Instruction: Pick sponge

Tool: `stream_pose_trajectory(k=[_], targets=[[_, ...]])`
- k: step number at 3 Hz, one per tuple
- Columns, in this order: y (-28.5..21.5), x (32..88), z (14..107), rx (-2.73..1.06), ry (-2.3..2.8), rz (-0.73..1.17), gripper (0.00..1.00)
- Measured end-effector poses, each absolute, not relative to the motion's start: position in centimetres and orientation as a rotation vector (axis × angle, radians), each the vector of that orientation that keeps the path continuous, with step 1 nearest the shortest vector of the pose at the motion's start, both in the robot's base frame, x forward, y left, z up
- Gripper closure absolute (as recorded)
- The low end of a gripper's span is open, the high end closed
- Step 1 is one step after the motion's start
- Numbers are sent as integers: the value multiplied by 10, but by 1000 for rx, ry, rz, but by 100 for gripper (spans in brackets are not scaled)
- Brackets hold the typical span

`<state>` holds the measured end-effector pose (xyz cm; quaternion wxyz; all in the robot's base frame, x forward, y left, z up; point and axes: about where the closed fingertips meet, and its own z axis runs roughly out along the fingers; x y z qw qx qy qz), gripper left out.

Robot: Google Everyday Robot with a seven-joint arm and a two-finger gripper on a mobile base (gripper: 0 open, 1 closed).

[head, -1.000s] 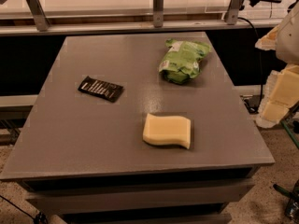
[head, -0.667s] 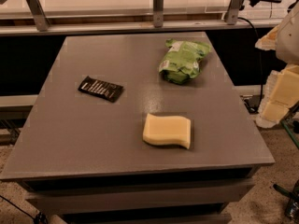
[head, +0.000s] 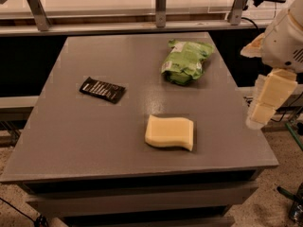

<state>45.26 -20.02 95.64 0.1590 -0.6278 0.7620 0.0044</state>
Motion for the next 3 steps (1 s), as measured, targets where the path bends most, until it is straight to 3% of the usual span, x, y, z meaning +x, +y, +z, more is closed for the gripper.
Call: stream_pose_trajectory(k=[3], targets=[[-147,466,874,-1905,2070,234,0]])
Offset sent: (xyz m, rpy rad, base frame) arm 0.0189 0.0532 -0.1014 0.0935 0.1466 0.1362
